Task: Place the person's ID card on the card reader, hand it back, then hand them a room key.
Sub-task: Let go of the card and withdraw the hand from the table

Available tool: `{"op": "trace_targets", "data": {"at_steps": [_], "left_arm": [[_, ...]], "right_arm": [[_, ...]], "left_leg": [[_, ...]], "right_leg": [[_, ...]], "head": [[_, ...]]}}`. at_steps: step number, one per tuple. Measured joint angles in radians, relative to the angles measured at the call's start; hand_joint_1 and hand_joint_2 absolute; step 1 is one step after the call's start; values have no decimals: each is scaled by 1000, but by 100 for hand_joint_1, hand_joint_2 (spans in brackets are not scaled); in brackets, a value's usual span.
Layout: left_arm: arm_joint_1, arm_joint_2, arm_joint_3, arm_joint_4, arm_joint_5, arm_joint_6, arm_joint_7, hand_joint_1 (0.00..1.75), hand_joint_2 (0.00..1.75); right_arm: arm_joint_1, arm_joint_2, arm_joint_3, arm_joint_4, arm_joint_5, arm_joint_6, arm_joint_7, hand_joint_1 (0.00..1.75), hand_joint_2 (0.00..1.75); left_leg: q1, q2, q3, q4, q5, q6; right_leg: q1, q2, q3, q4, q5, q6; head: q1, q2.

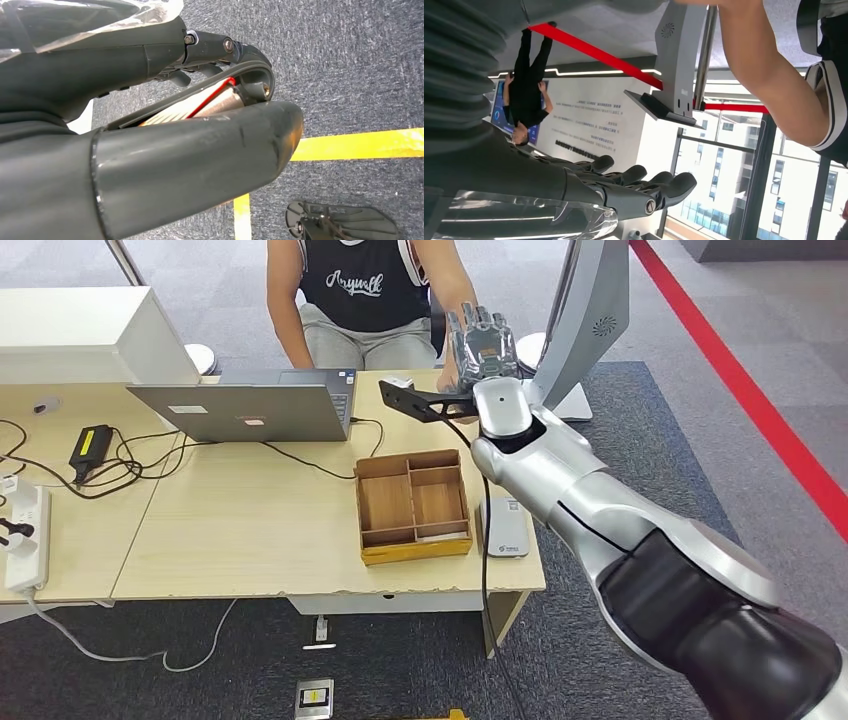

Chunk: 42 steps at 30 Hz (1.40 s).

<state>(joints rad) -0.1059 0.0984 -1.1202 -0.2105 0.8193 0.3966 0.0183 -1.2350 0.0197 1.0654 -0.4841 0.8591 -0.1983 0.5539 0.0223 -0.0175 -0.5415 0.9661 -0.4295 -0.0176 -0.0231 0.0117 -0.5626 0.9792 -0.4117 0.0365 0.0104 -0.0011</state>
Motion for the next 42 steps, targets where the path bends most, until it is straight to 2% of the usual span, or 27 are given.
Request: {"op": "trace_targets", "data": {"at_steps": [10,13,17,20,26,31,35,38,42], "left_arm": [[0,0,-7,0,7,-1,-11,0,0],[0,0,-7,0,14,-1,-18,0,0],[2,0,-7,0,34,2,-22,0,0],[5,0,-7,0,51,10,-22,0,0],[13,1,-7,0,68,27,-24,0,0],[10,2,-6,1,90,39,-35,0,0],[12,1,-4,1,115,50,-42,0,0],[13,0,-3,1,129,55,-42,0,0],[10,0,-2,1,134,56,-42,0,0]], "right_arm": [[0,-31,21,-2,24,-37,-24,0,0],[0,-55,26,-12,45,-57,-21,0,0],[4,-134,28,-63,93,-79,-7,0,0],[34,-242,19,-142,144,-92,28,0,0],[186,-489,-48,-345,212,-122,98,0,0],[360,-638,-145,-473,216,-185,140,0,0],[572,-717,-277,-529,181,-280,147,0,0],[734,-748,-385,-542,144,-351,147,0,0],[850,-770,-489,-550,135,-374,147,0,0]], "left_leg": [[0,0,0,0,0,0],[0,0,1,1,0,0],[0,0,1,1,0,0],[0,-1,2,2,-1,1],[-1,1,4,2,-3,3],[0,0,8,2,-5,3],[0,-3,8,2,-6,4],[0,-4,7,1,-7,3],[-1,-2,7,1,-8,3]], "right_leg": [[0,0,0,0,0,0],[0,0,0,0,0,0],[0,0,1,-1,0,0],[0,-1,2,-3,0,1],[-1,2,5,-4,0,3],[0,2,9,-5,-2,3],[0,-1,12,-5,-3,4],[0,-3,12,-5,-5,4],[-1,-2,11,-5,-5,4]], "head": [[0,0],[0,0],[0,0],[0,0],[3,0],[0,0],[0,0],[2,0],[1,0]]}}
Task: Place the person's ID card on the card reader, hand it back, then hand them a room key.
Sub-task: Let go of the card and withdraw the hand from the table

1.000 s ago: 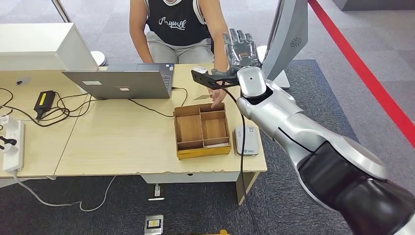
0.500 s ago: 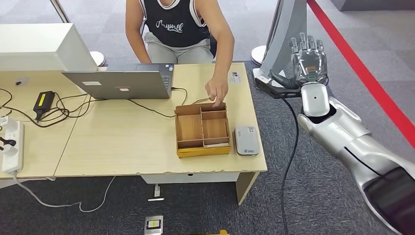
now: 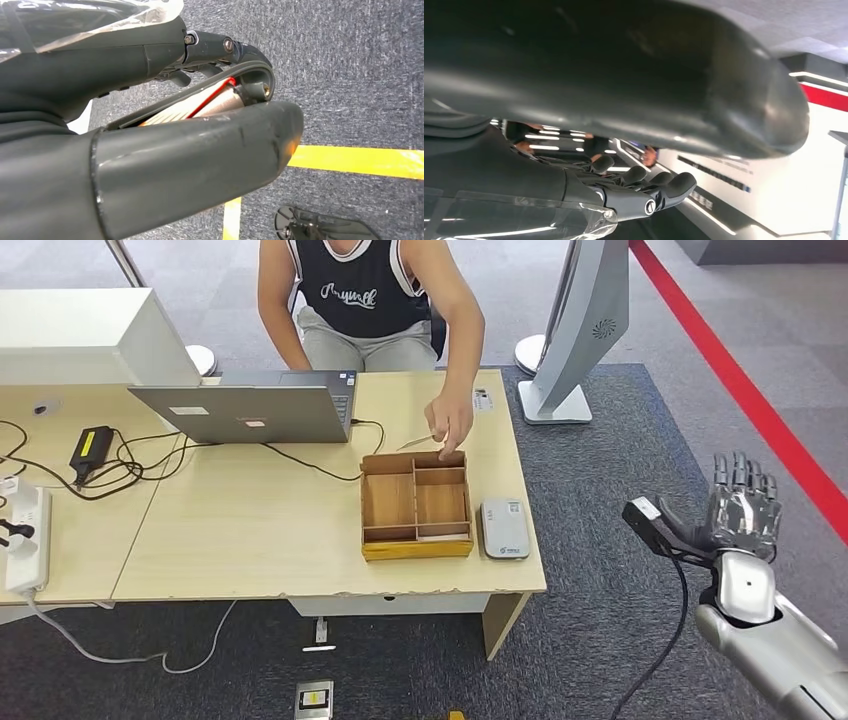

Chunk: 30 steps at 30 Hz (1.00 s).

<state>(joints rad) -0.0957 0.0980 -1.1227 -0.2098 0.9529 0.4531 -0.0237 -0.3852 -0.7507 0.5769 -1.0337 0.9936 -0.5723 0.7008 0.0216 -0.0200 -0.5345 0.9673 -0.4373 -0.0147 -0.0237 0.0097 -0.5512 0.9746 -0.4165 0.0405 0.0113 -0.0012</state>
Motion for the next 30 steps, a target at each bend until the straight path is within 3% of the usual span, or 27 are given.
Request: {"op": "trace_targets", "data": {"at_steps": [8,12,15,21,30], "left_arm": [[-5,-2,8,0,9,11,7,0,0],[-5,-7,17,0,27,30,20,0,0],[-5,-11,21,0,33,32,24,0,0],[-5,-16,23,0,40,33,40,0,0],[-5,-21,45,0,82,64,47,0,0]], "right_arm": [[78,-11,-130,-8,-34,-3,-1,0,0],[134,4,-190,18,-162,-66,-18,0,0],[192,29,-251,46,-243,-109,-85,0,0],[277,127,-438,137,-264,-114,-241,0,0],[314,314,-678,385,-330,-114,-403,0,0]], "left_leg": [[0,0,1,0,0,0],[0,0,1,0,0,0],[0,0,1,0,0,0],[0,0,1,0,-1,0],[0,2,2,-1,-1,0]], "right_leg": [[0,0,0,0,0,0],[0,0,0,0,0,0],[0,0,0,0,0,0],[0,0,0,0,-2,-1],[0,1,-2,0,-3,-1]], "head": [[0,0],[-1,0],[0,0],[-1,0],[-1,0]]}}
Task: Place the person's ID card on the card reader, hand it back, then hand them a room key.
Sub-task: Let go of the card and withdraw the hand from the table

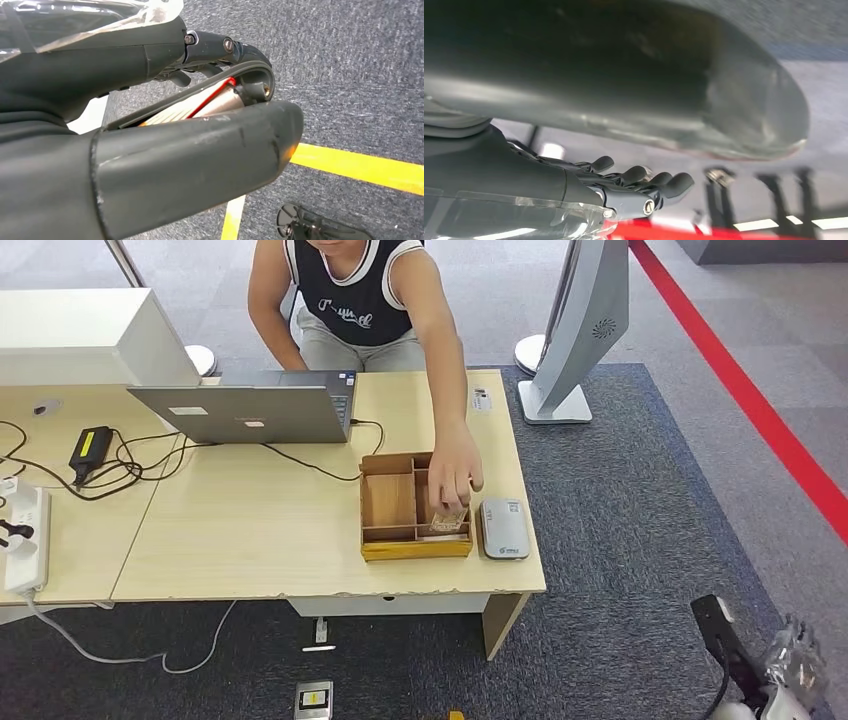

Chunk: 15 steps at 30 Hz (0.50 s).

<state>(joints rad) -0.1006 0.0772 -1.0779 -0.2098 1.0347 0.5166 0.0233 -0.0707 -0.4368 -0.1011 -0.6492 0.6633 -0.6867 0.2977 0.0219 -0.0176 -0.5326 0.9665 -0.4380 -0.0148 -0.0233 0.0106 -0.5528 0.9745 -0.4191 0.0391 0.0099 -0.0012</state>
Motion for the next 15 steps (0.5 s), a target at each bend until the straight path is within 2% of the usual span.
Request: {"op": "trace_targets", "data": {"at_steps": [6,12,15], "left_arm": [[0,-1,14,0,21,18,8,0,0],[-2,-3,28,0,34,48,21,0,0],[-2,-4,30,0,36,56,25,0,0]], "right_arm": [[7,112,-112,180,-50,10,-65,0,0],[6,226,-173,312,-54,59,-59,0,0],[5,250,-184,336,-54,69,-56,0,0]], "left_leg": [[0,0,0,-1,0,0],[0,1,0,-2,0,-1],[0,1,0,-2,0,-1]], "right_leg": [[0,0,0,0,-1,-1],[1,1,0,1,-1,-2],[0,1,0,1,-1,-2]], "head": [[0,0],[0,0],[0,0]]}}
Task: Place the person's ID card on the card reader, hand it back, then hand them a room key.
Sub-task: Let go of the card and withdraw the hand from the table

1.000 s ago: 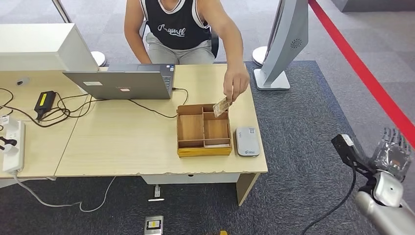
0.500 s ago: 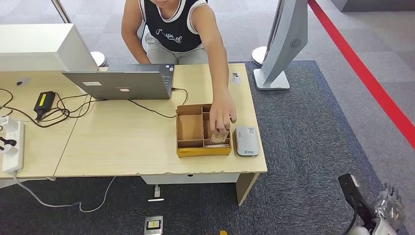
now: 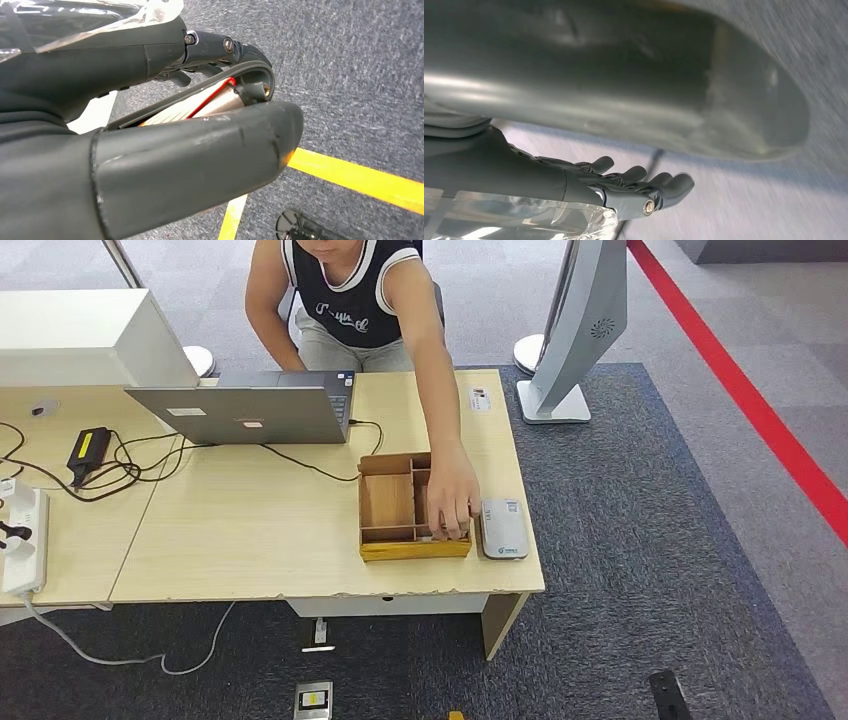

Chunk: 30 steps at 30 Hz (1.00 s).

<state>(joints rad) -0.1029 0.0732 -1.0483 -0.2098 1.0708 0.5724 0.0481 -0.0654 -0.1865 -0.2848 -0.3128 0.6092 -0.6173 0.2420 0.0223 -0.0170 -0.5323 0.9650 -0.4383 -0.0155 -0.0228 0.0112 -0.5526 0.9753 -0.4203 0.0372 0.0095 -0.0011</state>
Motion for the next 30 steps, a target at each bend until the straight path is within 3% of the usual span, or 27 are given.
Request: {"op": "trace_targets", "data": {"at_steps": [3,7,12,24,30], "left_arm": [[0,0,0,0,2,4,3,0,0],[-1,-1,7,0,9,23,11,0,0],[-1,-1,9,0,8,23,11,0,0],[-1,0,14,0,-14,-6,26,0,0],[-1,2,14,0,-21,-8,32,0,0]], "right_arm": [[0,11,-5,9,-2,11,2,0,0],[-7,87,-46,63,-33,73,-18,0,0],[-13,115,-68,85,-39,83,-36,0,0],[-32,120,-102,122,-56,240,9,0,0],[-33,118,-110,134,-53,260,17,0,0]], "left_leg": [[0,0,0,0,0,0],[0,0,0,0,0,0],[0,0,0,0,0,0],[0,0,0,0,0,0],[0,0,0,0,0,0]], "right_leg": [[0,0,0,0,0,0],[0,0,0,0,0,0],[0,0,1,0,0,0],[0,0,1,0,0,0],[0,0,1,0,0,0]], "head": [[0,0],[1,0],[0,0],[1,0],[1,0]]}}
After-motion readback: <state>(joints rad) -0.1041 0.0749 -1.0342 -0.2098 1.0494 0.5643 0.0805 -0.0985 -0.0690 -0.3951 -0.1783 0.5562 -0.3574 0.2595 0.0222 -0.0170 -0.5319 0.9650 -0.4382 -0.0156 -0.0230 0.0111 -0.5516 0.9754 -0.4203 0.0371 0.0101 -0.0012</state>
